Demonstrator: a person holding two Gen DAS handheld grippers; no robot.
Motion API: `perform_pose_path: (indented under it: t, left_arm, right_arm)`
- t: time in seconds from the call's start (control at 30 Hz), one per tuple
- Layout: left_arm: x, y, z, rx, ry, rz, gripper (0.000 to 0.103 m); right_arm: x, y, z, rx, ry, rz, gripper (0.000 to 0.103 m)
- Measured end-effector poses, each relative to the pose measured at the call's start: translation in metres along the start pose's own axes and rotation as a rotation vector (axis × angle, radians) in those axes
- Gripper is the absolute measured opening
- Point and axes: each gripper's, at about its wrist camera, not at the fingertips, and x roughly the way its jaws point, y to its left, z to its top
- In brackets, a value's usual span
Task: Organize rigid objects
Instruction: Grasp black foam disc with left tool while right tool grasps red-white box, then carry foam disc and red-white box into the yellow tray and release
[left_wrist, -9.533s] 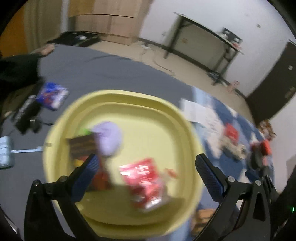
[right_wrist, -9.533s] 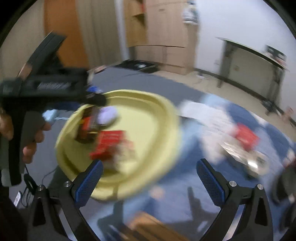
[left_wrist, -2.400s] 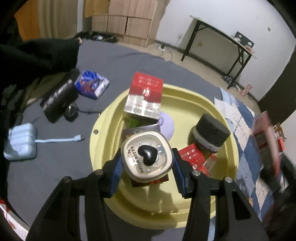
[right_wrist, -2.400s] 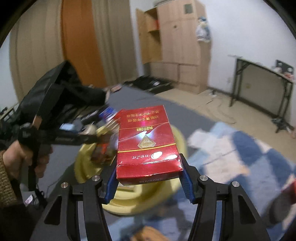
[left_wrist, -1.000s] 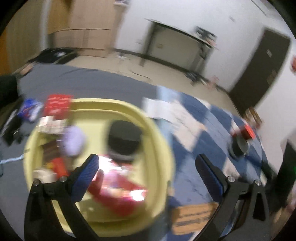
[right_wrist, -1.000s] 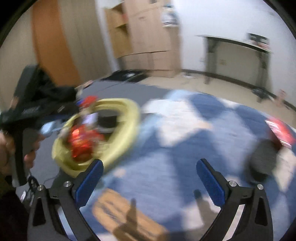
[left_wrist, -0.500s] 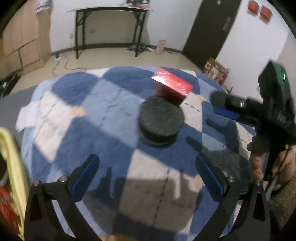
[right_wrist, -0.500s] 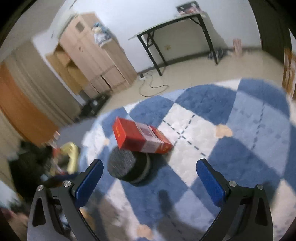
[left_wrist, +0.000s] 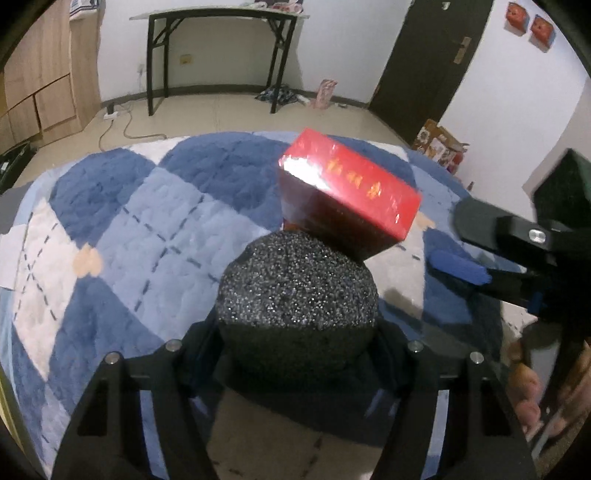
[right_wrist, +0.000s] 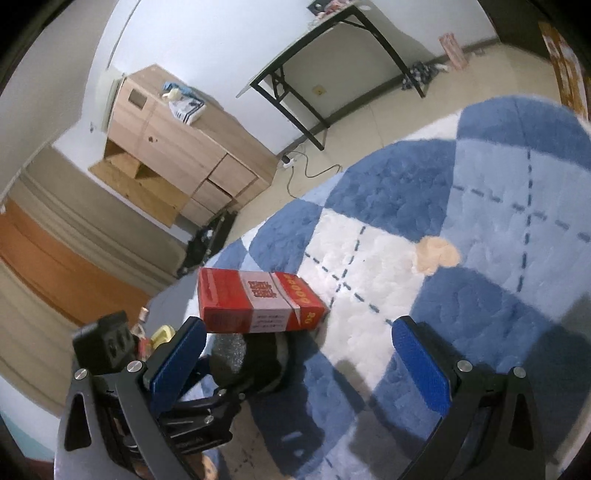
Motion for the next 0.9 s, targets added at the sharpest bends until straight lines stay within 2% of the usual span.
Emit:
perform_pose_path:
  t: [0.17, 0.3, 0.4, 0.5, 0.57, 0.63, 0.73, 0.83, 0.9]
  left_arm:
    - [-0.029, 0.039, -0.018, -0.009, 0.001, 0.052, 0.069]
    - [-0.052, 0.069, -0.027, -0.023, -0.006, 0.089, 0.069]
    - [-0.063, 0.084, -0.028, -0.032, -0.014, 0.116, 0.069]
    - [-0.078, 0.092, -0.027, -0.057, -0.042, 0.119, 0.069]
    - [-0.091, 0.096, -0.026, -0.055, -0.061, 0.114, 0.069]
    - [-0.102, 0.098, -0.024, -0.047, -0.075, 0.12, 0.069]
    - [-0.122, 0.107, -0.022, -0.052, -0.097, 0.132, 0.07]
    - [-0.146, 0.124, -0.025, -0.084, -0.123, 0.14, 0.07]
    - [-0.165, 0.14, -0.032, -0.092, -0.125, 0.178, 0.07]
  right_arm:
    - [0.022, 0.012, -0.005, -0.04, 0.031, -0.004, 0.103]
    - [0.034, 0.041, -0.013, -0.225, -0.02, -0.056, 0.103]
    - [0.049, 0.052, -0.02, -0.295, 0.025, -0.093, 0.103]
    - [0.061, 0.072, -0.031, -0.361, 0.033, -0.15, 0.103]
    - [0.071, 0.089, -0.039, -0.451, 0.017, -0.202, 0.103]
    - [0.088, 0.099, -0.046, -0.555, 0.035, -0.293, 0.103]
    - [0.107, 0.104, -0.052, -0.585, 0.089, -0.283, 0.103]
    - [0.118, 0.112, -0.057, -0.628, 0.088, -0.307, 0.103]
    - [0.129, 0.112, -0.059, -0.643, 0.1, -0.345, 0.102]
